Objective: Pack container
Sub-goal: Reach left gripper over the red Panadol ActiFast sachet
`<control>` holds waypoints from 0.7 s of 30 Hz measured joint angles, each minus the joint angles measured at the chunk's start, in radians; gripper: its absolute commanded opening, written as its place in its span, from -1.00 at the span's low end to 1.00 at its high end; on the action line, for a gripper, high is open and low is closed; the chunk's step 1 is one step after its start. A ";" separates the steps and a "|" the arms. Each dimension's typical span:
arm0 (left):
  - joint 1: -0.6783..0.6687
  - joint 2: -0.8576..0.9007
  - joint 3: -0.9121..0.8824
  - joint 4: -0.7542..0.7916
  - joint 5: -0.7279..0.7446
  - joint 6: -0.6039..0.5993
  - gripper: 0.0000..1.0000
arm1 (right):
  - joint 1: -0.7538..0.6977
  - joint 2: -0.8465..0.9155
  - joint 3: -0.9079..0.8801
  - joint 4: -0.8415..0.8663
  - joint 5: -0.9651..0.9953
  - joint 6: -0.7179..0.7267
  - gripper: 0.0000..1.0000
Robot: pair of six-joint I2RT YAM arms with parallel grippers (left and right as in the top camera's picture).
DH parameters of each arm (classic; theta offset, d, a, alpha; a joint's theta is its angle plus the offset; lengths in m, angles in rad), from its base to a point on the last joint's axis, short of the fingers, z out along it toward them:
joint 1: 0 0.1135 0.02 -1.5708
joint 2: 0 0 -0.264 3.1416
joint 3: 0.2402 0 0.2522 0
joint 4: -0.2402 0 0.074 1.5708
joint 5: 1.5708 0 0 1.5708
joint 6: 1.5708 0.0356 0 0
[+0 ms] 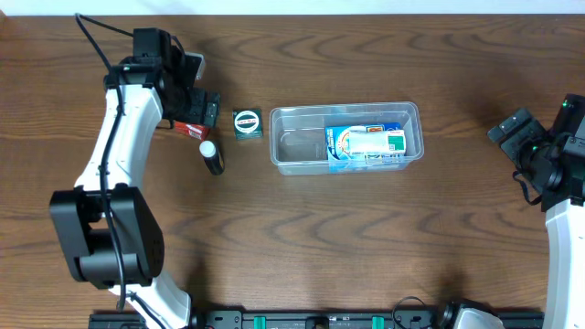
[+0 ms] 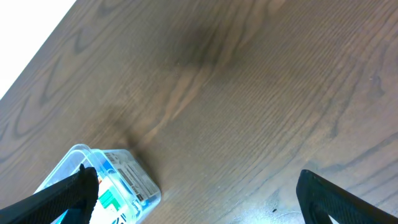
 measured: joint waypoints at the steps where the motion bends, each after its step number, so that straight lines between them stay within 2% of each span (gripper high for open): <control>1: 0.000 0.013 0.002 0.013 0.000 -0.012 0.96 | 0.000 0.000 0.000 0.000 0.000 0.000 0.99; 11: 0.017 0.170 0.003 0.052 0.000 -0.134 0.96 | 0.000 0.000 0.000 0.000 0.000 0.000 0.98; 21: 0.034 0.210 0.003 0.076 -0.001 -0.162 0.96 | 0.000 0.000 0.000 0.000 0.000 0.000 0.99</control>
